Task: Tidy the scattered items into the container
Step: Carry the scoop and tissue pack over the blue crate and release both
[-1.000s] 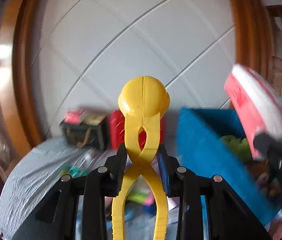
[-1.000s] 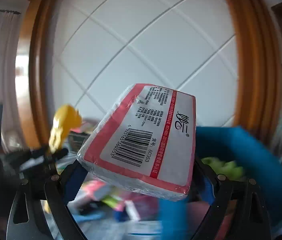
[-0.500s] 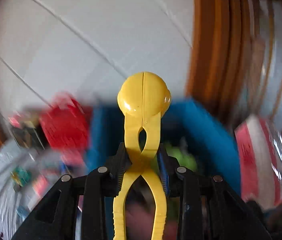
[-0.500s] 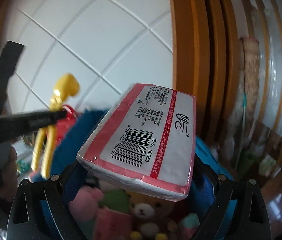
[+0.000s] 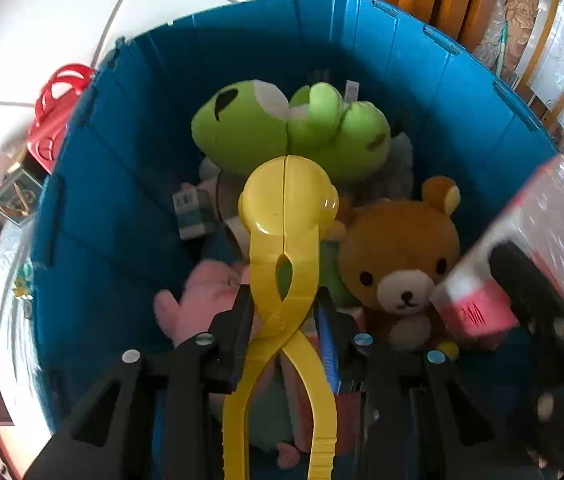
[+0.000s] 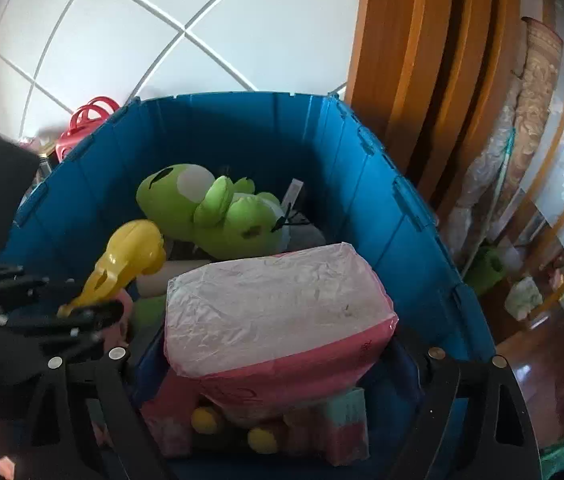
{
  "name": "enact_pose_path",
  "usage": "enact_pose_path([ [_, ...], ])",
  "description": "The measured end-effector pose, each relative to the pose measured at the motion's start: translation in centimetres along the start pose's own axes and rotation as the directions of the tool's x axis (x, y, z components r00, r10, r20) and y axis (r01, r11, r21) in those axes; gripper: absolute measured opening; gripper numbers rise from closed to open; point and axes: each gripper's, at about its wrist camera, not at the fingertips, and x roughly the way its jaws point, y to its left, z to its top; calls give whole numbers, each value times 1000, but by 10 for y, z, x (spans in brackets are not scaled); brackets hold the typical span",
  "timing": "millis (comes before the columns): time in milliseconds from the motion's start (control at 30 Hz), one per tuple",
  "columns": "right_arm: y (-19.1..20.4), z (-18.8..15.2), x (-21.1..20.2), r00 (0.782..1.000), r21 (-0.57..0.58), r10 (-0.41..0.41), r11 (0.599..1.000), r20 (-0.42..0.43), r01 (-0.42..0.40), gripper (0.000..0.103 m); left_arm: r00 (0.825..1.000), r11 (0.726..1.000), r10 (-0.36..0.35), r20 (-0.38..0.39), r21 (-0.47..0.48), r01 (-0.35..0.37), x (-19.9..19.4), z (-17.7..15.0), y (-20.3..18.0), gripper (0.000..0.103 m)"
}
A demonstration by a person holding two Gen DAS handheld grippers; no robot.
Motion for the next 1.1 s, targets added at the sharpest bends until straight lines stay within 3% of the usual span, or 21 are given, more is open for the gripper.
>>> enact_pose_path([
  [200,-18,10,-3,999,-1,15,1000,-33,-15,90,1000,1000,8,13,3,-8,-17,-9,-3,31],
  [333,-19,7,-14,999,22,18,1000,-44,-17,94,999,1000,21,36,16,-22,-23,-15,-8,41],
  [533,-27,7,-26,1000,34,-2,999,-20,3,101,999,1000,21,45,12,-21,-29,-21,-9,41],
  [867,-44,0,-47,999,46,-27,999,29,26,103,998,1000,-17,58,-11,17,-31,-33,-7,41],
  [1100,-46,-12,-67,997,35,-41,999,60,39,103,986,999,-16,168,-36,22,-58,-48,1,41],
])
